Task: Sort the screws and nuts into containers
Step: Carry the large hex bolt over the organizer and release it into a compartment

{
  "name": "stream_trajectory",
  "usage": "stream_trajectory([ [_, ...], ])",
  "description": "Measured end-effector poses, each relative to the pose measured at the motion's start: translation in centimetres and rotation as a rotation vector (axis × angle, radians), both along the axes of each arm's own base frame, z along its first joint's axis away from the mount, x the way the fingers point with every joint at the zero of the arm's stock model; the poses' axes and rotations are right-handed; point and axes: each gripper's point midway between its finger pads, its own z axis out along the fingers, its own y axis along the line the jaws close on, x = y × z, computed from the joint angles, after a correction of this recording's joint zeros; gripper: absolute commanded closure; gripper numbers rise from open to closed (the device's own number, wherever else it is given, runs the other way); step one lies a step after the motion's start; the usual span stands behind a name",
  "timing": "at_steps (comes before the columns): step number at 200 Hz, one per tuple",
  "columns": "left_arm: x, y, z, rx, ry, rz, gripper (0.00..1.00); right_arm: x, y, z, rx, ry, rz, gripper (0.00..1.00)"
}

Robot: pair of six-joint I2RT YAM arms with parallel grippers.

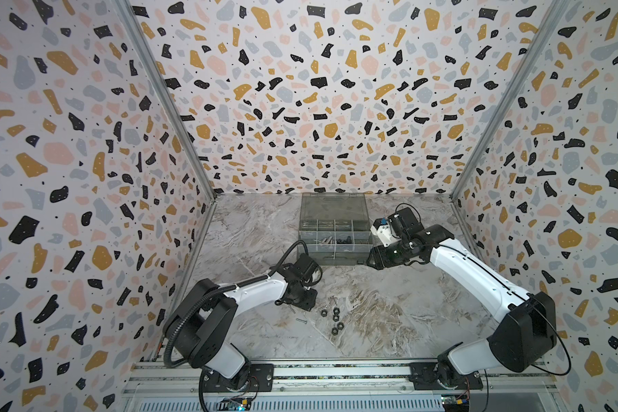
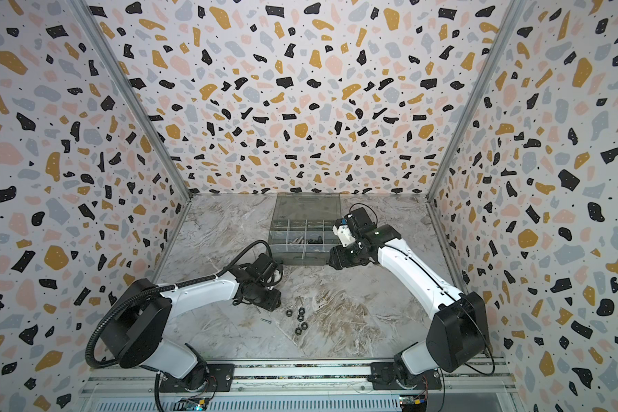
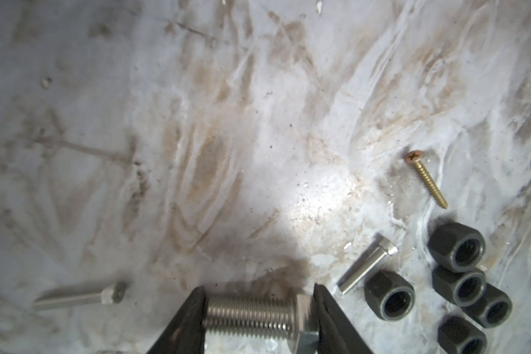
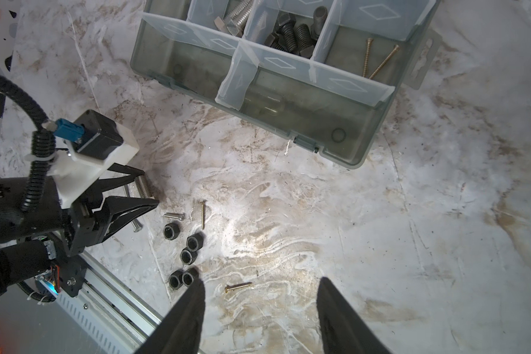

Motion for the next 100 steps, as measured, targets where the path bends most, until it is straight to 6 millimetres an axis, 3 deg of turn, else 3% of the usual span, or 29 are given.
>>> stream_trajectory([
  [34, 1.8, -1.5, 2.3, -0.007, -0.016, -0.013, 0.56, 0.4, -0.5, 0.0, 0.000, 0.000, -0.018, 0.40],
  [68, 5.7, -3.6, 5.5, -0.032, -0.090, -0.026, 0.56, 0.8, -1.1, 0.1, 0.001, -0.002, -0.038, 0.40],
  [100, 9.9, -4.1, 6.4, -0.033, -0.117, 0.004, 0.56, 1.5, -1.5, 0.8, 0.009, -0.020, -0.054, 0.40],
])
